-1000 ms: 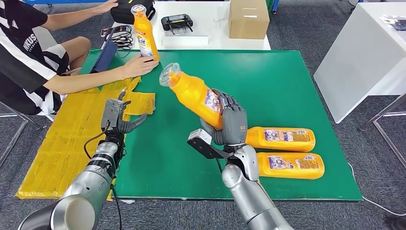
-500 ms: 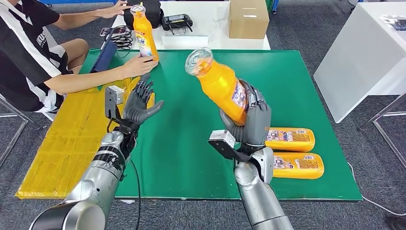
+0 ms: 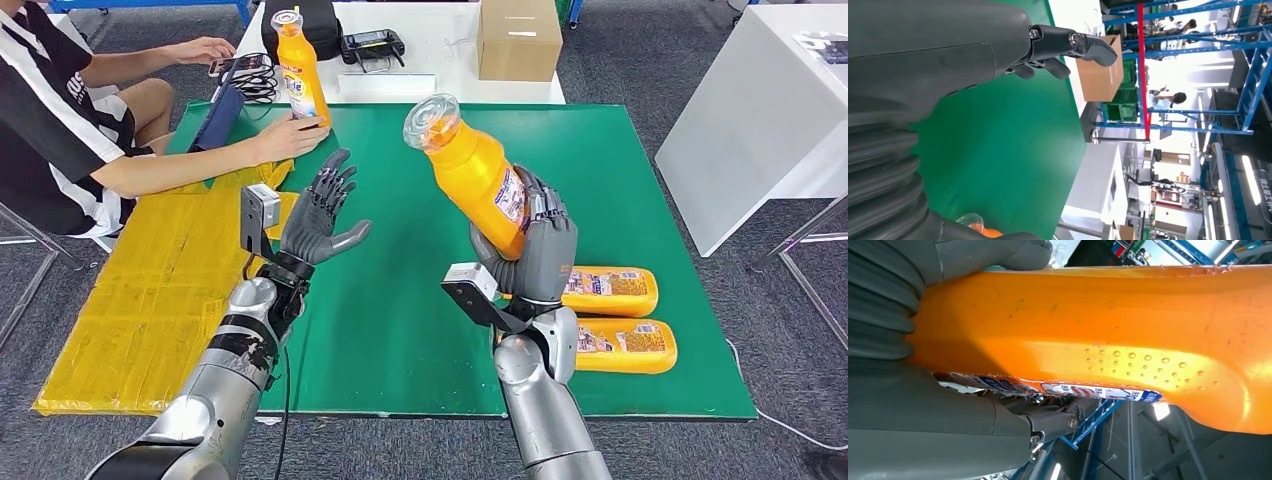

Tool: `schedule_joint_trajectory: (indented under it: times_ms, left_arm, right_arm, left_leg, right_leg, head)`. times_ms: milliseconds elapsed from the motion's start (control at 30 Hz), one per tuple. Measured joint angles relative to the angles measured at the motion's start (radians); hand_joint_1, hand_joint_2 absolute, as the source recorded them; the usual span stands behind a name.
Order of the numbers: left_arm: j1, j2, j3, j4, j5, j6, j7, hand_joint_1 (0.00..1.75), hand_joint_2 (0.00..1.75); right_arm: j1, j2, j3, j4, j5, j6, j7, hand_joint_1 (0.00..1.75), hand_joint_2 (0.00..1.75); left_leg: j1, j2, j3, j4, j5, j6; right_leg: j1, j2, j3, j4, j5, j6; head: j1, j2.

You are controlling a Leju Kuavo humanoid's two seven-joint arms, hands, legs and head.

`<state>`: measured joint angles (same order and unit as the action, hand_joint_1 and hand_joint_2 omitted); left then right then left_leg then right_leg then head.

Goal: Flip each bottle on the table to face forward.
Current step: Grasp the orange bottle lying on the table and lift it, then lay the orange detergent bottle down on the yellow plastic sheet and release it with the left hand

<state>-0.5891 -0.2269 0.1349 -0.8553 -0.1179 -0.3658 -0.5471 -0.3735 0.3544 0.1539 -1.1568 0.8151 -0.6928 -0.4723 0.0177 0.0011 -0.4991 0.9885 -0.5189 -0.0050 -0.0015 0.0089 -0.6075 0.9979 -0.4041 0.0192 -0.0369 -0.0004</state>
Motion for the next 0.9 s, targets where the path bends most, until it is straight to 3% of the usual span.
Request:
schedule_joint_trajectory:
  times_ms: [300, 500, 900]
  left_arm:
    - [0.038, 0.000, -0.068, -0.027, 0.023, 0.009, -0.003, 0.00, 1.75]
    - [0.060, -0.006, -0.112, -0.033, 0.033, -0.017, -0.012, 0.00, 1.75]
    - [0.093, -0.029, -0.205, -0.083, 0.051, -0.023, -0.024, 0.00, 1.75]
  right_arm:
    - [-0.005, -0.001, -0.006, 0.020, -0.104, 0.069, 0.000, 1.75, 1.75]
    - [-0.018, -0.003, 0.023, 0.062, -0.072, 0.165, 0.009, 1.75, 1.75]
    - [-0.052, 0.004, 0.108, 0.204, 0.001, 0.158, 0.031, 1.75, 1.75]
  left_leg:
    - [0.000, 0.000, 0.000, 0.000, 0.000, 0.000]
    - [0.000, 0.000, 0.000, 0.000, 0.000, 0.000]
    - [0.000, 0.000, -0.001, 0.000, 0.000, 0.000]
  right_leg:
    - [0.000, 0.000, 0.000, 0.000, 0.000, 0.000]
    - [0.000, 0.000, 0.000, 0.000, 0.000, 0.000]
    - [0.000, 0.000, 0.000, 0.000, 0.000, 0.000]
  head:
    - [0.000, 0.000]
    - [0.000, 0.000]
    - [0.000, 0.000]
